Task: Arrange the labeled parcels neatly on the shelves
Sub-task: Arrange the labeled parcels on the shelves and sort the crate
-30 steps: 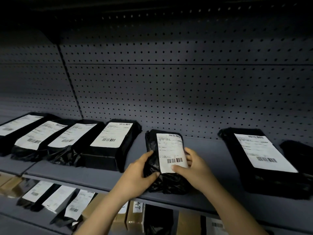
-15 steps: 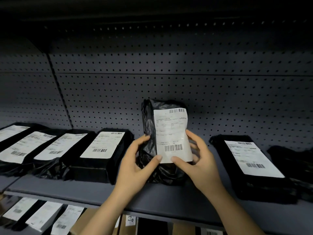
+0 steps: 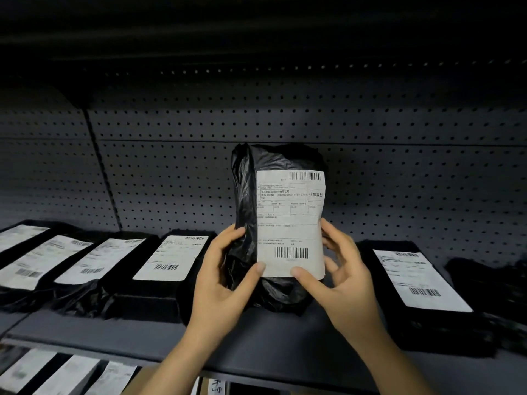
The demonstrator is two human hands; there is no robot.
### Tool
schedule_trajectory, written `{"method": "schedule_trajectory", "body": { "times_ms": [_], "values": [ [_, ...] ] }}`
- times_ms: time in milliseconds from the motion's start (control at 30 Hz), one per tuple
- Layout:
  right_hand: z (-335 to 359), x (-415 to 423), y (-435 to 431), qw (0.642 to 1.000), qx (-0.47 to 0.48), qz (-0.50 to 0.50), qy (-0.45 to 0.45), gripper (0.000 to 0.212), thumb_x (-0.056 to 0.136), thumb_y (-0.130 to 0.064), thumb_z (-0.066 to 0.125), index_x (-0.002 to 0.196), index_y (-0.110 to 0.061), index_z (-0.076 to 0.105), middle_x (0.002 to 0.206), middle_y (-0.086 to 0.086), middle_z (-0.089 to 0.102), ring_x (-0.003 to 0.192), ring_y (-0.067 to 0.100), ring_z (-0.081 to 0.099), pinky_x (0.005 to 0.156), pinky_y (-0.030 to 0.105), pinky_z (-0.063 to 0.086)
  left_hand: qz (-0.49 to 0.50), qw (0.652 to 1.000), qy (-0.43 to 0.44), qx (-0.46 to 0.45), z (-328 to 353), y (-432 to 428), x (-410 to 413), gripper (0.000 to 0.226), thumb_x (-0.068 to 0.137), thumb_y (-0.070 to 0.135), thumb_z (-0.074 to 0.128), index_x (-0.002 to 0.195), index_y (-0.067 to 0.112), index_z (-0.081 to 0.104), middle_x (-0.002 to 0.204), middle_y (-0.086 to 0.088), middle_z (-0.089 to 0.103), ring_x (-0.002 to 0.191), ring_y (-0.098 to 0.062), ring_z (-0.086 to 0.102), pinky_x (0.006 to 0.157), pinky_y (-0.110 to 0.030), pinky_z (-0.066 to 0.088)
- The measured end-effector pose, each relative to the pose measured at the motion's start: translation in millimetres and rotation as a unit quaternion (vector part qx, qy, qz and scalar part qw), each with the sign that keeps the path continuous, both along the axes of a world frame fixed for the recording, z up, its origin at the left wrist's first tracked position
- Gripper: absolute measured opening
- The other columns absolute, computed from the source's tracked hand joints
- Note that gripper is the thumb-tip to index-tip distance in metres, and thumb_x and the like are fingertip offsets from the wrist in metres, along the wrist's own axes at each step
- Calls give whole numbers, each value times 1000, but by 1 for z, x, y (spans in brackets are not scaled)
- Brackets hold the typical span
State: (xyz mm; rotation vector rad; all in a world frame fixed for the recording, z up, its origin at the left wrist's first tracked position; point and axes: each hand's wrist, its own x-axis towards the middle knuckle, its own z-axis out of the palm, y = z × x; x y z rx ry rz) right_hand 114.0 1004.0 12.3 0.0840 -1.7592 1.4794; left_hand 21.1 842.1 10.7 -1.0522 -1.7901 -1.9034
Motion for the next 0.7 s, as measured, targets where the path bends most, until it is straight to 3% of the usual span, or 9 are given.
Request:
{"method": "schedule_trajectory", "body": {
  "times_ms": [200, 333, 533, 700],
  "values": [
    [-1, -2, -1, 1000, -1, -1, -10, 75, 74, 6, 79, 131, -33, 49, 136, 0, 51, 125, 10, 53, 94, 21, 51, 0, 1000, -5, -8, -3, -4, -2, 53, 79, 19, 73, 126, 33, 55, 135, 17, 52, 136, -9, 41, 110, -24, 34],
    [-8, -9, 0, 997, -25, -6, -77, 73, 74, 3, 80, 129, -35, 50, 130, -2, 54, 118, 7, 59, 86, 20, 53, 12, 997, -23, -66, -9, -6, -8, 54, 84, 17, 72, 132, 30, 51, 134, 19, 53, 133, -6, 43, 107, -24, 37],
    [-27, -26, 6, 966, -29, -11, -257, 61, 76, -14, 82, 129, -28, 55, 117, -11, 66, 100, -1, 64, 77, 16, 53, 24, 973, -77, -214, -35, -7, -23, 56, 88, 19, 69, 137, 28, 45, 135, 18, 47, 119, 20, 38, 93, 4, 25],
    [-45, -46, -2, 950, -31, -26, -310, 49, 78, -11, 79, 122, -24, 60, 107, -11, 68, 95, 4, 67, 74, 15, 53, 34, 947, -71, -312, -54, -9, -41, 56, 91, 24, 65, 142, 18, 42, 138, 9, 45, 127, -1, 39, 93, 5, 20]
  ]
}}
